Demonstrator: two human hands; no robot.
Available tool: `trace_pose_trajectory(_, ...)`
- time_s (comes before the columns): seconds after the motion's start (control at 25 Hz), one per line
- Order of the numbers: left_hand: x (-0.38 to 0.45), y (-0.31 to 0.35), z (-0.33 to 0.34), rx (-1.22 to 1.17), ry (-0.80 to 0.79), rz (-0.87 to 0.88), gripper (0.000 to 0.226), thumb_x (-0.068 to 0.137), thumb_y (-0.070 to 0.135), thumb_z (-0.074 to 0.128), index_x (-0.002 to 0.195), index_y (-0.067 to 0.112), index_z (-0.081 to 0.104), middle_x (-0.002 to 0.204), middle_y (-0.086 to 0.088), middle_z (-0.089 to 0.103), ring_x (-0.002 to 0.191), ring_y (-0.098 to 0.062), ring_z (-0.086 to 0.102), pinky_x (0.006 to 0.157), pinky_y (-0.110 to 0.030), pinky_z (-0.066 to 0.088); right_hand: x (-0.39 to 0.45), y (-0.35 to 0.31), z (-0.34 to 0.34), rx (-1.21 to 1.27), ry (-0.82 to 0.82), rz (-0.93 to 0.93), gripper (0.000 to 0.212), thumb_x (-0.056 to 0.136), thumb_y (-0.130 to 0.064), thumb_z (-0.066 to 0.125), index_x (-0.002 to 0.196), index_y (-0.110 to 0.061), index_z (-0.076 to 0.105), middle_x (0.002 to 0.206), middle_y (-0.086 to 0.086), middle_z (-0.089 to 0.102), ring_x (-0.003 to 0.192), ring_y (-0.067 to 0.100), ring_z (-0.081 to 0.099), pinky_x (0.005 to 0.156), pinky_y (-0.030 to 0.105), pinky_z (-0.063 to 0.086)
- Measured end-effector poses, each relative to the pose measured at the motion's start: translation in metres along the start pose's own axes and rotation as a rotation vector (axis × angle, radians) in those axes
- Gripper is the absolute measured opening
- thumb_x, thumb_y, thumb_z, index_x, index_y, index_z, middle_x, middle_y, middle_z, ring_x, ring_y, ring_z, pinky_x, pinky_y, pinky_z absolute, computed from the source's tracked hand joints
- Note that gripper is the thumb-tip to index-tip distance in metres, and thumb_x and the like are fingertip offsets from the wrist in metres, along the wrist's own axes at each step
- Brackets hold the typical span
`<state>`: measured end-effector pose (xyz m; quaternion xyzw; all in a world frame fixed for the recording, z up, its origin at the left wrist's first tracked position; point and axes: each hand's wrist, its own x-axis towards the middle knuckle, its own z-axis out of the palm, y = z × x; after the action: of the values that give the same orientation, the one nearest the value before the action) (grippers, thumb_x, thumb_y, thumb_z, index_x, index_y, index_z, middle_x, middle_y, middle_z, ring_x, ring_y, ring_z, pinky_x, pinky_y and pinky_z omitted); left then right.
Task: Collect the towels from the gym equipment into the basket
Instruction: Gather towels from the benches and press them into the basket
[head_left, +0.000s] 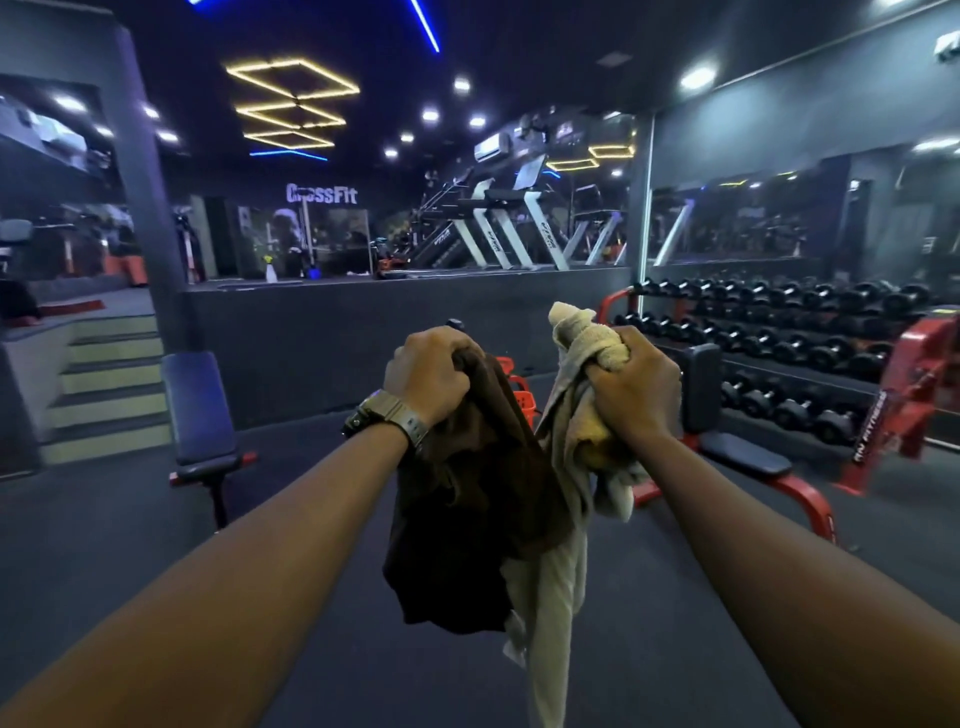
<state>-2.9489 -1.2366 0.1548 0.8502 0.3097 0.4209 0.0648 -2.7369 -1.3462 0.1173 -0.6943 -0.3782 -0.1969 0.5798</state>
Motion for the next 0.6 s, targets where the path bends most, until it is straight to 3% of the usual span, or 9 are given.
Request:
trace_pose_trajectory(0.2,0.106,-0.026,0.079,0.011,0.029,-0.029,0.041,0.075,0.004,0.057,0.096,0.034,0.074,0.121,0.009,0.07,0.111,-0.027,0.064,0.094,-0.046,0.055,0.098,0.058,0.068,0.003,-0.029,0.01,0.023,0.08,-0.036,0.067,0.102,-0.031,0.064,0.08,-0.006,0.058,0.075,0.022,0.054,0.065,0.033,0.039)
trace_pose_trajectory(0.48,0.241,-0.11,0.19,-0.019,0.051,-0.019,0.04,0.075,0.003,0.057,0.092,0.035,0.075,0.113,0.013,0.071,0.107,-0.023,0.066,0.091,-0.038,0.054,0.204,0.129,0.197,0.014,-0.045,-0.025,0.022,0.078,-0.039,0.066,0.099,-0.036,0.06,0.082,-0.006,0.063,0.077,0.023,0.061,0.067,0.037,0.05)
trace_pose_trajectory(0.6,0.307,-0.156,0.239,-0.044,0.058,-0.009,0.04,0.075,0.003,0.057,0.091,0.035,0.075,0.111,0.013,0.072,0.106,-0.024,0.066,0.09,-0.04,0.055,0.249,0.161,0.265,-0.009,-0.034,-0.007,0.022,0.078,-0.038,0.067,0.099,-0.036,0.061,0.082,-0.006,0.062,0.077,0.022,0.059,0.067,0.035,0.047)
